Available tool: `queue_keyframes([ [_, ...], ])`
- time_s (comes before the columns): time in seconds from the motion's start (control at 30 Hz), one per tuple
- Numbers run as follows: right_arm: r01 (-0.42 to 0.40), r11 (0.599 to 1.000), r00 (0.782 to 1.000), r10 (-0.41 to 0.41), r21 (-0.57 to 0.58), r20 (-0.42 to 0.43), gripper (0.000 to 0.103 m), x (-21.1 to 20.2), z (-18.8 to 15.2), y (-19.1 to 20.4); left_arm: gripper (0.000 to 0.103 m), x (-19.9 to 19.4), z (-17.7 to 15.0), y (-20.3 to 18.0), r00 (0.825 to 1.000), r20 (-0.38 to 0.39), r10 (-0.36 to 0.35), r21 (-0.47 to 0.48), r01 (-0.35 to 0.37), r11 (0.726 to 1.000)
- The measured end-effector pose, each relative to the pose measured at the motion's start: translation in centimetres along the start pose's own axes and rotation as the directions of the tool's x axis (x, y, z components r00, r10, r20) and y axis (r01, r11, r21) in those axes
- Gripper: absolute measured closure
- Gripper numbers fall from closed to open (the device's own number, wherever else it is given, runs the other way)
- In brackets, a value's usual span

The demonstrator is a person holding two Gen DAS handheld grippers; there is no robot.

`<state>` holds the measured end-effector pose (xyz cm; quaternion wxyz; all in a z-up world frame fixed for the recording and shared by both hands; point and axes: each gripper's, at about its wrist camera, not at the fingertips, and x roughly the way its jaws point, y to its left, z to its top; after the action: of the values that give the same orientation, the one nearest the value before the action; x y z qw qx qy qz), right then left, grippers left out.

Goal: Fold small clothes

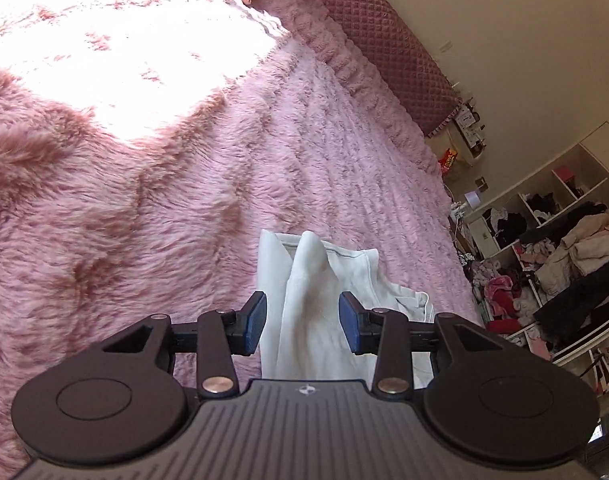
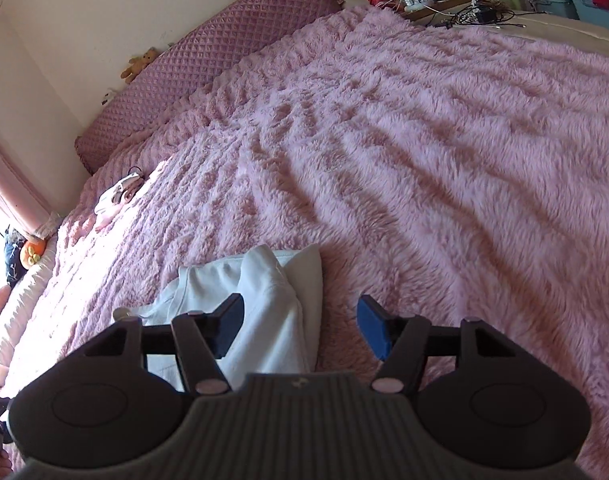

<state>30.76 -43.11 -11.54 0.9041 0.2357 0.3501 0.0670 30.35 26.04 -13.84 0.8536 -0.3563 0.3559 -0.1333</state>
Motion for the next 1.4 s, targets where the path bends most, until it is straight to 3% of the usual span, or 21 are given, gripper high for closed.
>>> queue_keyframes([
  [0.1,0.003,0.993,1.0,-0.004,-0.121,-0.006,0.043,0.9,-0.4,1.1,0.056,1.3,-0.2,-2.0,0.999,-0.001,0.055,0.122,-0.054,0.991],
  [0.17,0.013,0.982,1.0,-0.015,-0.19,-0.007,0.043,1.9,-0.3,2.0,0.049,2.5,-0.4,-3.9,0.992,0.003,0.125,0.24,-0.122,0.963],
  [0.23,0.027,0.968,1.0,-0.03,-0.25,-0.009,0.043,3.2,0.1,2.7,0.046,3.8,-0.7,-5.5,0.981,-0.009,0.196,0.351,-0.181,0.919],
  [0.3,0.039,0.958,0.999,-0.044,-0.284,-0.009,0.042,4.4,0.3,3.2,0.046,4.9,-1.0,-6.4,0.974,-0.014,0.226,0.408,-0.201,0.891],
  [0.37,0.036,0.952,0.999,-0.043,-0.303,-0.016,0.042,5.6,0.6,3.6,0.046,5.3,-1.4,-6.8,0.979,-0.011,0.205,0.443,-0.179,0.879],
  [0.4,0.037,0.949,0.999,-0.044,-0.312,-0.017,0.042,5.9,0.6,3.9,0.053,5.4,-1.5,-7.0,0.981,-0.008,0.192,0.455,-0.168,0.874],
  [0.5,0.033,0.942,0.999,-0.039,-0.334,-0.011,0.043,7.1,0.5,4.6,0.091,5.8,-2.0,-7.4,0.976,0.004,0.218,0.496,-0.191,0.847],
  [0.53,0.03,0.94,0.999,-0.036,-0.34,-0.013,0.047,7.4,0.5,4.7,0.092,5.8,-2.2,-7.4,0.974,0.013,0.227,0.501,-0.203,0.842],
  [0.57,0.032,0.936,0.999,-0.044,-0.35,-0.027,0.077,7.9,0.4,5.2,0.093,5.6,-2.4,-7.5,0.973,0.027,0.229,0.504,-0.211,0.838],
  [0.6,0.039,0.933,0.997,-0.058,-0.357,-0.043,0.097,8.4,0.4,5.4,0.093,5.6,-2.3,-7.6,0.972,0.045,0.229,0.508,-0.22,0.833],
  [0.67,0.036,0.938,0.998,-0.049,-0.346,-0.029,0.1,8.4,0.6,5.5,0.093,4.3,-2.8,-8.5,0.97,0.132,0.205,0.523,-0.244,0.816],
  [0.73,0.046,0.938,0.999,-0.043,-0.344,0.018,0.1,8.0,0.8,5.8,0.093,3.9,-2.6,-8.9,0.964,0.182,0.193,0.507,-0.26,0.822],
  [0.83,0.079,0.938,0.997,-0.081,-0.338,0.011,0.1,9.2,0.8,5.9,0.093,6.4,-1.7,-7.5,0.954,0.104,0.281,0.471,-0.296,0.831],
  [0.93,0.135,0.926,0.988,-0.154,-0.352,-0.026,0.089,11.1,0.2,5.6,0.085,8.2,-1.6,-5.7,0.942,0.023,0.334,0.433,-0.31,0.847],
  [1.0,0.134,0.926,0.988,-0.152,-0.354,-0.023,0.084,10.8,0.3,5.4,0.081,7.6,-1.2,-5.4,0.953,0.014,0.302,0.389,-0.284,0.877],
  [1.03,0.135,0.928,0.988,-0.15,-0.347,-0.017,0.074,10.4,0.4,5.4,0.077,7.0,-1.0,-5.4,0.957,0.016,0.29,0.379,-0.274,0.884],
  [1.07,0.135,0.93,0.99,-0.143,-0.342,0.001,0.067,9.4,0.6,5.4,0.073,6.2,-0.9,-5.5,0.959,0.023,0.283,0.382,-0.27,0.884],
  [1.13,0.091,0.938,0.996,-0.091,-0.335,0.015,0.066,6.8,0.7,5.0,0.056,4.0,-1.3,-5.9,0.964,0.039,0.261,0.395,-0.255,0.883],
  [1.23,0.01,0.953,1.0,-0.009,-0.302,0.006,0.064,1.6,-0.1,3.6,0.044,0.2,-3.0,-6.2,0.977,0.049,0.209,0.384,-0.212,0.899],
  [1.3,-0.021,0.957,1.0,0.02,-0.289,-0.006,0.058,-1.7,-1.5,2.6,0.04,-2.9,-5.1,-6.0,0.98,0.056,0.19,0.37,-0.197,0.908],
  [1.4,-0.04,0.959,0.998,0.028,-0.281,-0.049,0.058,-6.0,-4.6,1.2,0.039,-6.4,-8.2,-5.3,0.982,0.055,0.18,0.331,-0.188,0.925],
])
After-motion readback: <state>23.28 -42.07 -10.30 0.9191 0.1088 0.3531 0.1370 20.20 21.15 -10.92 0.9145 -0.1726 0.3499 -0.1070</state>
